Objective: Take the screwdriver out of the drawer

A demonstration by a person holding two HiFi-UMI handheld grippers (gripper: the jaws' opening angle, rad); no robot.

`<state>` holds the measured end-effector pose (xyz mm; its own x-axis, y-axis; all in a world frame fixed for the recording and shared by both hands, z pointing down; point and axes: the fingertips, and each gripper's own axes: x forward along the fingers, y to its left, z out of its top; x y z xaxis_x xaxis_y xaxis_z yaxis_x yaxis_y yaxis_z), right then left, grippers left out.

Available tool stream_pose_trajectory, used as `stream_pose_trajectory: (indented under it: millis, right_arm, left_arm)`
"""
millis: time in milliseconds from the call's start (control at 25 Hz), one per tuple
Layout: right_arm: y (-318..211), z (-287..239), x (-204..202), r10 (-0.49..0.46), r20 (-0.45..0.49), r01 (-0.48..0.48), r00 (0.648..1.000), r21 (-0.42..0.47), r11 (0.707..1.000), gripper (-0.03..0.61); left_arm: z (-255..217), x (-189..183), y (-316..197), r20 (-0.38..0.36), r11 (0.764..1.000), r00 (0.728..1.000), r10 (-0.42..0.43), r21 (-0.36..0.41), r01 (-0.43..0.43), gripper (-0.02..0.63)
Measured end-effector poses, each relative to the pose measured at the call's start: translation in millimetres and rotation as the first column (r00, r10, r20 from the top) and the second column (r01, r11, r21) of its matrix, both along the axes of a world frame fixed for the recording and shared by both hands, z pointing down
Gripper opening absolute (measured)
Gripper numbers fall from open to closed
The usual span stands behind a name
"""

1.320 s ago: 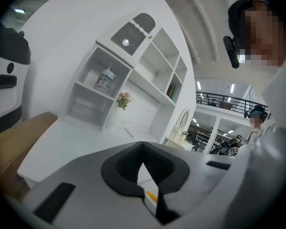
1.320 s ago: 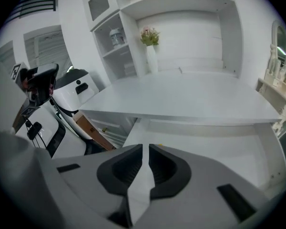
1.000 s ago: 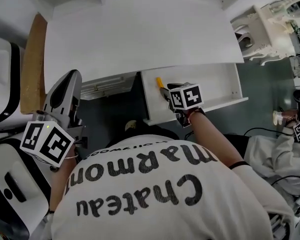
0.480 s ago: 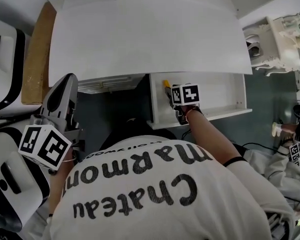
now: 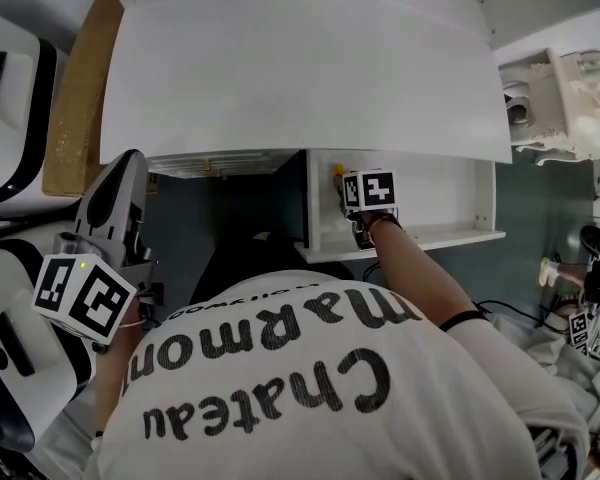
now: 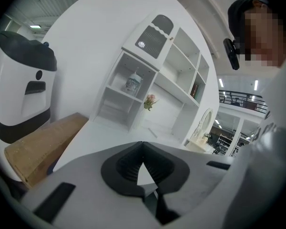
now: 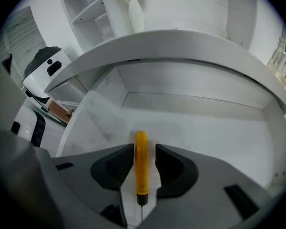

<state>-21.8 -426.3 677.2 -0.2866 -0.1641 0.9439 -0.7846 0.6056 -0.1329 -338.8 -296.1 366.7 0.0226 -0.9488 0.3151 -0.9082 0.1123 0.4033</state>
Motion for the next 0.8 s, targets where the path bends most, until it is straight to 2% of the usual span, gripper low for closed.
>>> stream_pose_trajectory:
  millis: [200,800]
  right_arm:
    - [3.2,1.0,0.8,0.016,0.005,-0.016,1.0,-0.011,1.0,0.152]
    - [1.5,1.6,2.4,0.002,-0.043,-0.001,0.999,0.043,0.999,0.133]
  left_arm:
    - [0.2,3.9,-3.9,0.0,1.0,1.0,0.007,-0.011,-0.007,0.02]
    - [7.9,3.2,-1.8,-0.006,1.0,1.0,-0.002,-0.026,0.001,0.02]
